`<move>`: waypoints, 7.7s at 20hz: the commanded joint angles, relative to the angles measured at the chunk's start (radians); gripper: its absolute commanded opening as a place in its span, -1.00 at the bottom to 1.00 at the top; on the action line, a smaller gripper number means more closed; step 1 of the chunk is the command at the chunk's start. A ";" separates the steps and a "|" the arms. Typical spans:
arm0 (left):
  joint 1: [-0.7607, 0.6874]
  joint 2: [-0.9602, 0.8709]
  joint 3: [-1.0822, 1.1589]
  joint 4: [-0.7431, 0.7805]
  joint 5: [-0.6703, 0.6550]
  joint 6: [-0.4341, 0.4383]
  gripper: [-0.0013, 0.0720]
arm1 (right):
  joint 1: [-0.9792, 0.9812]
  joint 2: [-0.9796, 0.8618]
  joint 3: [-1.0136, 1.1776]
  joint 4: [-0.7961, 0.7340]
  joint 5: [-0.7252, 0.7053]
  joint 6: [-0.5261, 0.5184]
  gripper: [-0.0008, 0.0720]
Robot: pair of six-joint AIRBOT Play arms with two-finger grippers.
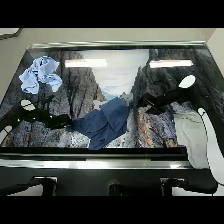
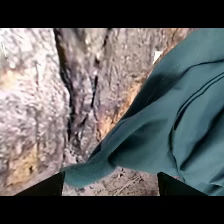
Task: Fold the shirts.
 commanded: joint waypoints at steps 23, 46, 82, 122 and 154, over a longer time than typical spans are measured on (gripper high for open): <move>0.068 0.230 0.461 -0.037 0.092 0.027 -0.90 | 0.063 0.134 0.069 0.143 -0.327 -0.253 -0.86; 0.104 0.265 0.323 0.091 0.241 -0.057 -0.90 | -0.115 0.630 -0.456 -0.251 0.026 -0.006 -0.86; -0.092 -0.093 -0.180 -0.243 0.127 -0.046 -0.67 | -0.308 0.066 -0.373 -0.174 -0.009 -0.308 0.93; -0.003 0.032 0.705 0.218 0.151 -0.110 -0.90 | -0.152 0.151 0.509 -0.260 -0.081 0.031 -0.87; 0.229 -0.121 -0.170 -0.161 -0.058 0.100 -0.89 | -0.023 -0.280 0.052 -0.187 -0.019 -0.151 0.68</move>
